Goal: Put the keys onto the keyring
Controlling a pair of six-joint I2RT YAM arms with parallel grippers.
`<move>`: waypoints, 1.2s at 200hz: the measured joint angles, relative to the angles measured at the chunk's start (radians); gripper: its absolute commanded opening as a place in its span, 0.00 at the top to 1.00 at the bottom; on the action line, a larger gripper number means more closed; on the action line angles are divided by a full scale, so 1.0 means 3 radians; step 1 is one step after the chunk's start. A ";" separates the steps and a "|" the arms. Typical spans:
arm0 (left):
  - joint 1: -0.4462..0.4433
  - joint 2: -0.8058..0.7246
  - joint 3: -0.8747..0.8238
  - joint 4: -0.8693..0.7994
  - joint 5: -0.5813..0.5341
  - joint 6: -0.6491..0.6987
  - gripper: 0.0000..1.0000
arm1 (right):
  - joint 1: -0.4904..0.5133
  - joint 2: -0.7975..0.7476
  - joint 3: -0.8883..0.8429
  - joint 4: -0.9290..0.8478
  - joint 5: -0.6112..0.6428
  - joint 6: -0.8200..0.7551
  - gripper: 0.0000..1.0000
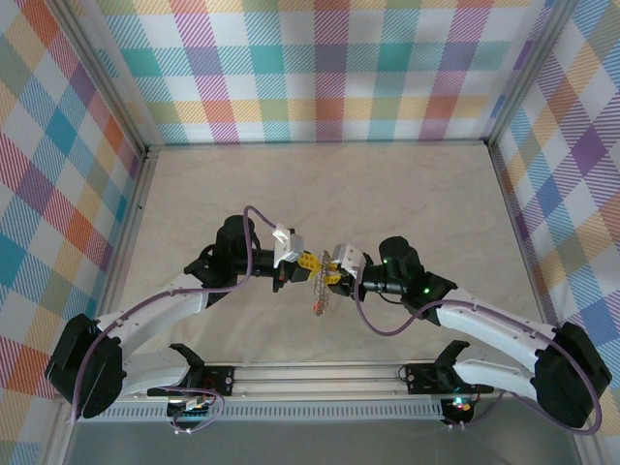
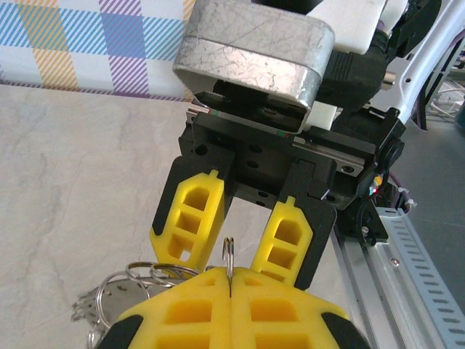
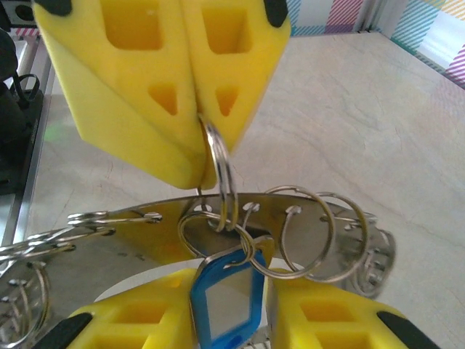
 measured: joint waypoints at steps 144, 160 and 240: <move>0.0000 0.0000 0.0000 0.0000 -0.0062 -0.0001 1.00 | 0.0081 -0.0080 -0.0153 0.0193 0.0399 0.0085 0.96; 0.0000 0.0000 0.0000 0.0000 -0.0064 0.0000 1.00 | 0.0081 -0.0100 -0.0160 0.0191 0.0397 0.0090 1.00; 0.0000 0.0000 0.0000 -0.0020 -0.0086 0.0037 1.00 | 0.0081 -0.0371 -0.0117 -0.0224 0.0319 -0.0168 1.00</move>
